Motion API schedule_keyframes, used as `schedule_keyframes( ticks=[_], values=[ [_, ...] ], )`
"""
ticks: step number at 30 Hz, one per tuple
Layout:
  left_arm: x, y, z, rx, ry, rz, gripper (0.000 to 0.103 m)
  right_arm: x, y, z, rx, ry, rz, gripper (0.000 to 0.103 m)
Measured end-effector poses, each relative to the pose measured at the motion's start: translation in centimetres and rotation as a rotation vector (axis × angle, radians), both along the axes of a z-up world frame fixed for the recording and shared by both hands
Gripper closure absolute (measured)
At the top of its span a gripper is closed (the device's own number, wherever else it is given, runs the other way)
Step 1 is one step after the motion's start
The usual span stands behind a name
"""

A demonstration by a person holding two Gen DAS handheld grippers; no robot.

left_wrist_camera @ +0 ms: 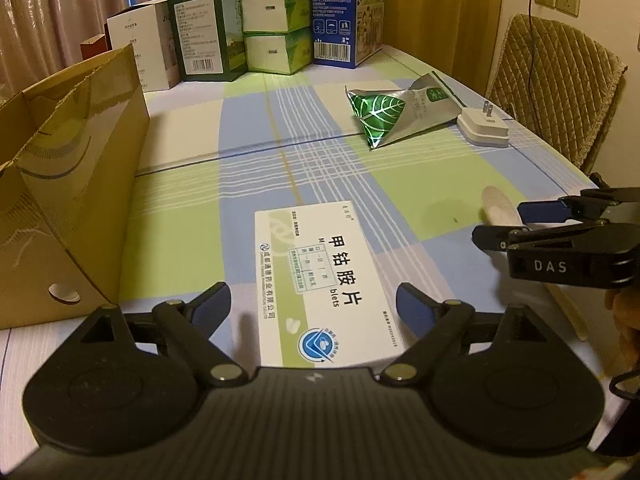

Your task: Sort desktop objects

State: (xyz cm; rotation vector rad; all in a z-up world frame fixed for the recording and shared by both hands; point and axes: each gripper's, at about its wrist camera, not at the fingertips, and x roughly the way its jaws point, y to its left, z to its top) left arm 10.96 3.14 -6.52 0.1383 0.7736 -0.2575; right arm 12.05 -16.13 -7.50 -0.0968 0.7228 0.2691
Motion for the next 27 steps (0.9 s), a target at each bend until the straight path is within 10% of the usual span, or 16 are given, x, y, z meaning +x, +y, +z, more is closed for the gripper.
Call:
schedule_keyframes(
  ticks=[3,27],
  values=[
    [0.1,0.1,-0.1,-0.010,0.004,0.003,0.016,0.2,0.1,0.1,-0.003,-0.003,-0.009,0.071],
    [2.8,-1.2,-1.1,-0.001,0.073,0.035,0.030,-0.6,-0.7,1.7,0.040,-0.015,-0.024,0.073]
  ],
)
